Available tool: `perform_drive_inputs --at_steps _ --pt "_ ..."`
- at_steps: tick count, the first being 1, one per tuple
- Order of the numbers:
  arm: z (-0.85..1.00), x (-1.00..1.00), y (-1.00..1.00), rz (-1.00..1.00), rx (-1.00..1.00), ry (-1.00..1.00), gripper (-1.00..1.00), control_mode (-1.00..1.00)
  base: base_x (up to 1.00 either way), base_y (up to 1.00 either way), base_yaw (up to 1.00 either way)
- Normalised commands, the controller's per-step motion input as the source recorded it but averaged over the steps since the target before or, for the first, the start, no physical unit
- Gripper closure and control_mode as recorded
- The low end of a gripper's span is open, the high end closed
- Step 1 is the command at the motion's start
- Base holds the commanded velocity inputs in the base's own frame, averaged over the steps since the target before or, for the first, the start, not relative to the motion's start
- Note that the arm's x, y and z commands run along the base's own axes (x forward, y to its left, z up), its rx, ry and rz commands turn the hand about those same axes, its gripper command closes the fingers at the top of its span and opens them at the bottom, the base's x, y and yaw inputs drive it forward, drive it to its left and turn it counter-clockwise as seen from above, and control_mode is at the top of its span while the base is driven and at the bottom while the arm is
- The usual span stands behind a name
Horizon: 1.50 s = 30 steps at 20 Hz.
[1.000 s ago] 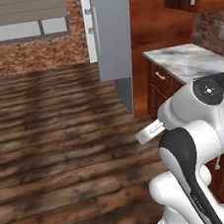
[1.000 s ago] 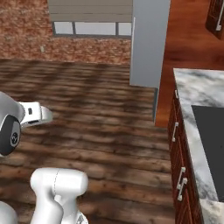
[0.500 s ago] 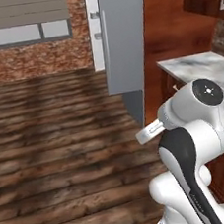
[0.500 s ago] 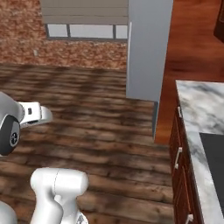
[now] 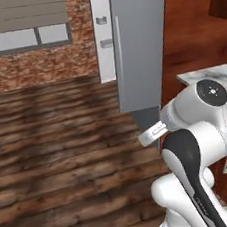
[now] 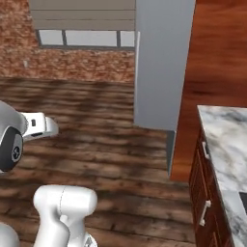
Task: Pick the egg and butter from the fridge and place them by the bowl for mixing.
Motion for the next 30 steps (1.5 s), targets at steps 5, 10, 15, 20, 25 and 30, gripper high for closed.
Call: perform_drive_inputs --at_steps 5,10,15,20,25,30 --pt "0.0 0.0 0.0 0.0 0.0 0.0 -1.0 1.0 1.0 0.61 -0.17" --pt "0.0 0.0 0.0 0.0 0.0 0.0 -1.0 1.0 1.0 0.97 -0.33" --pt "0.0 0.0 0.0 0.0 0.0 0.0 -1.0 1.0 1.0 0.99 -0.35" --pt "0.0 0.0 0.0 0.0 0.0 0.0 -1.0 1.0 1.0 1.0 -0.41" --pt "0.0 0.0 0.0 0.0 0.0 0.0 -1.0 1.0 1.0 1.0 -0.46" --pt "0.0 0.0 0.0 0.0 0.0 0.0 -1.0 1.0 1.0 1.0 -0.54"
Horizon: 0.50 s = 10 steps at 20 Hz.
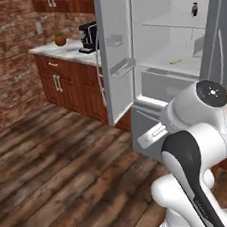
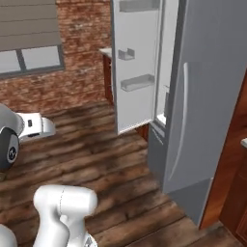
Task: Pick the egg and butter from the fridge and place them by the bowl for mixing.
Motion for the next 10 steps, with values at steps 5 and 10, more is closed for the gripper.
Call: perform_drive_inputs --at_steps 5,10 --pt "0.0 0.0 0.0 0.0 0.0 0.0 -1.0 1.0 1.0 1.0 -0.62" --pt "0.0 0.0 0.0 0.0 0.0 0.0 -1.0 1.0 1.0 1.0 -0.65"
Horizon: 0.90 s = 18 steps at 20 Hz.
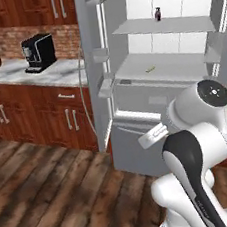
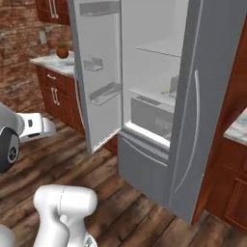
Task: Pick the egg and butter from the fridge and place them by the bowl for mixing.
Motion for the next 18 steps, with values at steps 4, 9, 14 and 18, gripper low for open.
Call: perform_drive_inputs --at_steps 4,9,14,18 --pt "0.0 0.0 0.0 0.0 0.0 0.0 -1.0 1.0 1.0 1.0 -0.66" --pt "0.0 0.0 0.0 0.0 0.0 0.0 -1.0 1.0 0.56 0.82 -0.75" --pt "0.0 0.0 0.0 0.0 0.0 0.0 -1.0 1.0 0.19 0.6 -0.77" --pt "0.0 0.0 0.0 0.0 0.0 0.0 -1.0 1.0 0.45 0.61 -0.57"
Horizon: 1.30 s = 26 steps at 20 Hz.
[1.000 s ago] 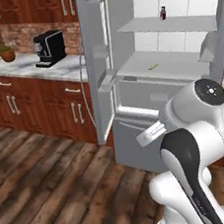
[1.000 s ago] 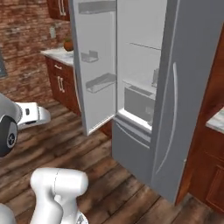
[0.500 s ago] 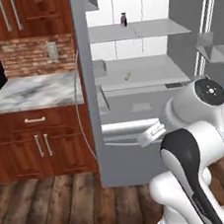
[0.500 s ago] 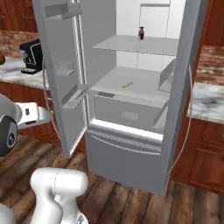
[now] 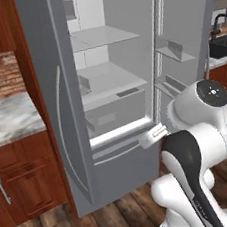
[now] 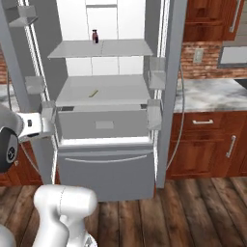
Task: Pick the egg and butter from the fridge and place them by the bowl for mixing.
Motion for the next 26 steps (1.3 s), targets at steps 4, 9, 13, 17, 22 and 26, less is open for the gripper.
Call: perform_drive_inputs --at_steps 4,9,13,17,22,26 --pt "0.0 0.0 0.0 0.0 0.0 0.0 -1.0 1.0 0.06 0.06 -0.04" --pt "0.0 0.0 0.0 0.0 0.0 0.0 -1.0 1.0 0.03 -0.12 0.03" --pt "0.0 0.0 0.0 0.0 0.0 0.0 -1.0 1.0 0.02 -0.5 0.16" --pt "0.0 0.0 0.0 0.0 0.0 0.0 -1.0 1.0 0.0 -0.12 0.05" --pt "0.0 0.0 0.0 0.0 0.0 0.0 -1.0 1.0 0.0 -0.06 0.0" --pt "0.0 0.0 0.0 0.0 0.0 0.0 -1.0 1.0 0.0 -0.38 -0.02"
